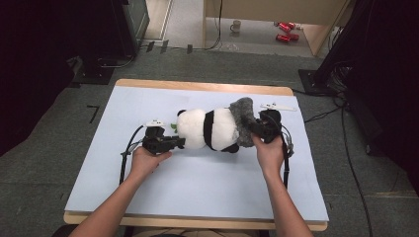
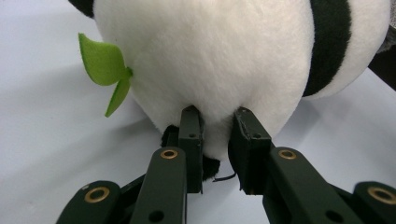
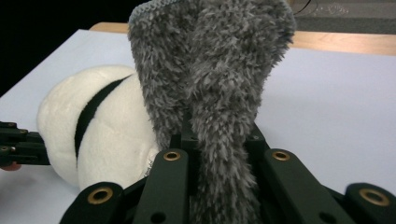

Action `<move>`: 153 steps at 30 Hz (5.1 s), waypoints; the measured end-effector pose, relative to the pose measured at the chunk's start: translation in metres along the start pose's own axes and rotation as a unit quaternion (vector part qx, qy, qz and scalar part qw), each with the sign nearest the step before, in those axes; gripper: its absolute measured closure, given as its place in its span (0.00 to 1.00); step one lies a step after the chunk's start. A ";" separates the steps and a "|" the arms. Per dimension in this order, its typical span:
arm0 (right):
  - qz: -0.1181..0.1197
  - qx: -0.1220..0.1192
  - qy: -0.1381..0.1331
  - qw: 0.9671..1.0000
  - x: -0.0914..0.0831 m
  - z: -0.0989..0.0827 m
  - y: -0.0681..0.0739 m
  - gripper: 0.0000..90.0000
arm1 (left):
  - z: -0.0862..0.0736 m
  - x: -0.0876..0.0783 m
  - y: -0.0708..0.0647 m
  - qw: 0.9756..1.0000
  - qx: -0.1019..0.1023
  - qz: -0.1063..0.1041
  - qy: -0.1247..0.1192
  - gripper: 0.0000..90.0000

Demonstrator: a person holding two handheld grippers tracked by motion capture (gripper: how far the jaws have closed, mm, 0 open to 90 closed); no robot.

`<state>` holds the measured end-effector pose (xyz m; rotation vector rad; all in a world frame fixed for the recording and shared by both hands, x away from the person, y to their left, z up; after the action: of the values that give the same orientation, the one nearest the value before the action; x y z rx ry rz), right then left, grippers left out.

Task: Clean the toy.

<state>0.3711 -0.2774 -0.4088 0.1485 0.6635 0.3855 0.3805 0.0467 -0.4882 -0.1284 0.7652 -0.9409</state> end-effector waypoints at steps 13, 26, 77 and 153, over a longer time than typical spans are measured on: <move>-0.032 0.003 0.033 0.999 0.022 -0.026 -0.013 0.87 | 0.000 0.000 0.001 1.000 -0.001 -0.007 -0.005 0.83; -0.025 0.025 0.093 0.995 0.037 -0.048 -0.020 0.88 | 0.003 0.002 0.003 1.000 -0.003 -0.006 -0.004 0.83; 0.033 -0.067 0.039 0.996 0.008 -0.011 0.039 0.87 | -0.003 0.002 0.004 0.996 0.085 0.020 0.010 0.46; -0.025 -0.073 0.006 0.997 -0.003 -0.031 0.014 0.88 | -0.006 0.012 -0.014 0.999 0.029 0.003 0.015 0.89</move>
<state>0.3451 -0.2657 -0.4279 -0.0101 0.6466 0.3856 0.3708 0.0302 -0.4931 -0.0614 0.7659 -0.9600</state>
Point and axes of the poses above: each handheld gripper's, and its own axes: x roughly forward along the jaws, z roughly out of its top, y roughly to its left, the point moved 3 cm from there along x, roughly forward along the jaws, and after that the axes turned 2 degrees about -z, right-handed, at the moved point
